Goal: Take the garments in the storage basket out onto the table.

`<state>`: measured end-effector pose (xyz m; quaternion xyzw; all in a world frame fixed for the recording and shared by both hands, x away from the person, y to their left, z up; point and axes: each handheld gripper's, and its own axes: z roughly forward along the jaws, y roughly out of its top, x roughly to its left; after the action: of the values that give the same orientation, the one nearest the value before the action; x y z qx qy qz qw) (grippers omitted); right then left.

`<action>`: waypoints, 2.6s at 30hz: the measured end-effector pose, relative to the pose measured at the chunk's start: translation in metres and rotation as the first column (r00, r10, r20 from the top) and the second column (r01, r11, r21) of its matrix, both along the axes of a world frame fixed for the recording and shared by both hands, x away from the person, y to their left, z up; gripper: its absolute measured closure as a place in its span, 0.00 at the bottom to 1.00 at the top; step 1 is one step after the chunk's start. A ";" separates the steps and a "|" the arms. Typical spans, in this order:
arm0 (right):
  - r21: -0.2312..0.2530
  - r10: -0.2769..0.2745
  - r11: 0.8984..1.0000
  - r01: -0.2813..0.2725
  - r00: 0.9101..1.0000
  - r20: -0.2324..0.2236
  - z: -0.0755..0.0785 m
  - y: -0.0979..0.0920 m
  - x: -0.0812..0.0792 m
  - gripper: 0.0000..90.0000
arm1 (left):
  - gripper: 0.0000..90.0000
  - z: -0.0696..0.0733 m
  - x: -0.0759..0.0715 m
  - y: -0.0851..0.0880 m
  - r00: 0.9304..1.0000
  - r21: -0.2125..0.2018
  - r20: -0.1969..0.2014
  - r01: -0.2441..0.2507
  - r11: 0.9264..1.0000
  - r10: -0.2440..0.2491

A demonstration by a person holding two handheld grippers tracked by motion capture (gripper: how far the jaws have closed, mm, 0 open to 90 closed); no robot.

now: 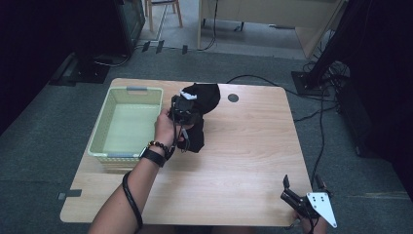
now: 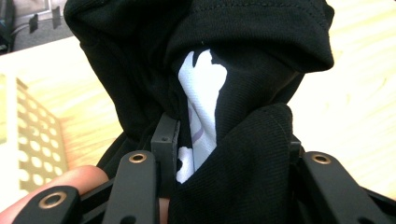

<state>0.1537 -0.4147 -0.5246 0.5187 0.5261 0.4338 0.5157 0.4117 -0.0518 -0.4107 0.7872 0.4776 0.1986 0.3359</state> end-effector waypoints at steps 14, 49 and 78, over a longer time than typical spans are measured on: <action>0.001 0.000 1.000 0.000 1.000 0.000 0.000 0.000 0.000 0.00 | 0.64 -0.027 0.000 -0.012 0.999 -0.006 -0.037 0.002 1.000 -0.003; 0.000 0.001 1.000 -0.001 1.000 0.000 0.000 0.000 0.000 0.00 | 0.58 -0.085 -0.005 -0.037 0.996 0.037 -0.070 0.049 0.998 -0.047; -0.003 0.001 1.000 -0.001 1.000 0.002 0.000 0.000 0.000 0.00 | 0.00 -0.058 -0.025 -0.017 0.993 -0.045 0.048 0.113 0.993 -0.111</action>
<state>0.1537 -0.4145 -0.5247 0.5174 0.5265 0.4338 0.5167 0.3863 -0.0690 -0.4683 0.7999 0.4293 0.1860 0.3759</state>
